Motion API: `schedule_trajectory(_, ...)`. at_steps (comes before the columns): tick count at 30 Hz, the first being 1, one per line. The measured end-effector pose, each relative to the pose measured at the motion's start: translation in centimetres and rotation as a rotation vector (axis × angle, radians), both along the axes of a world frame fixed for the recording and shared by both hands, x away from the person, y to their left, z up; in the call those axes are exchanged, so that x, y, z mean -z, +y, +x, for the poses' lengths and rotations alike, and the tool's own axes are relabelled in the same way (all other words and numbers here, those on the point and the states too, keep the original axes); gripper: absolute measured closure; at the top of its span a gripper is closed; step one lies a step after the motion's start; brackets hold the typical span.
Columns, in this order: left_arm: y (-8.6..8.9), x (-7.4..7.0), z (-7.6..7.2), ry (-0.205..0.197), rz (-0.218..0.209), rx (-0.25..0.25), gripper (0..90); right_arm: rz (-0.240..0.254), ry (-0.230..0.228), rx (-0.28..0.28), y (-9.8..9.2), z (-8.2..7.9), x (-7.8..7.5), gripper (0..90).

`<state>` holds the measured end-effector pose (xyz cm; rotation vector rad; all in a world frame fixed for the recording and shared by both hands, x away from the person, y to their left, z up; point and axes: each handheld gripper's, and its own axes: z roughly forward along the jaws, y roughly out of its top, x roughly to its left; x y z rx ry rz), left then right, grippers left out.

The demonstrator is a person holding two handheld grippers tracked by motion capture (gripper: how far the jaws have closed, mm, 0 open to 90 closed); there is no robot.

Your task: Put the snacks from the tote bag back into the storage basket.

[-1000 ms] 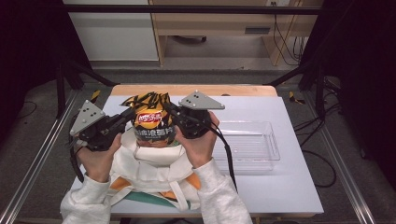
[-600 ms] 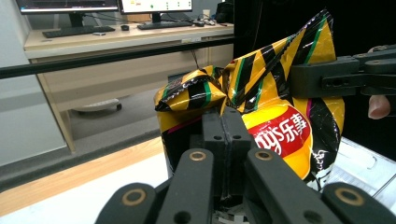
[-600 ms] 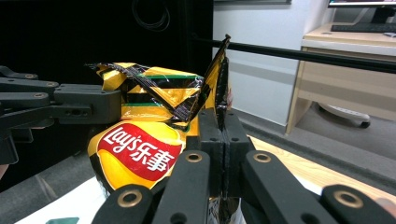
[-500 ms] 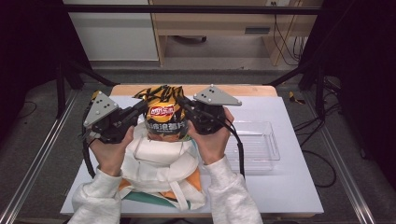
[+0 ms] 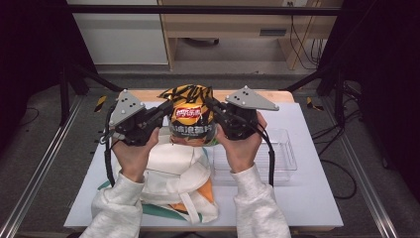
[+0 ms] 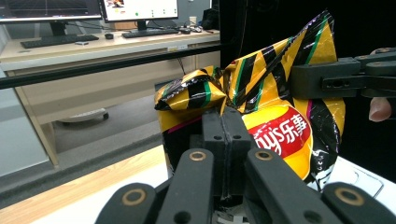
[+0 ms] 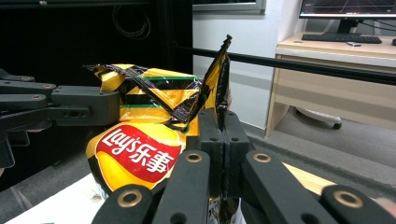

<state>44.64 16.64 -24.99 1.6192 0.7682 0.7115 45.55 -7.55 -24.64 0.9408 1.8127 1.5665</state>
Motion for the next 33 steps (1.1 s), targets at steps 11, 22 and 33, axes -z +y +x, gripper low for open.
schedule_trajectory(11, -2.8, -0.3, 0.8, 0.016, -0.018, 0.033, 90.0, -0.004, -0.014, 0.045, -2.5, -0.1, -0.3, 90.0)
schedule_trajectory(22, -6.0, 0.0, 1.8, 0.023, -0.011, 0.065, 90.0, 0.006, -0.010, 0.091, -5.6, 0.2, 0.0, 90.0)
schedule_trajectory(33, -8.9, 0.8, 2.9, 0.039, 0.004, 0.096, 90.0, 0.015, 0.001, 0.129, -8.3, 0.7, 0.9, 90.0)
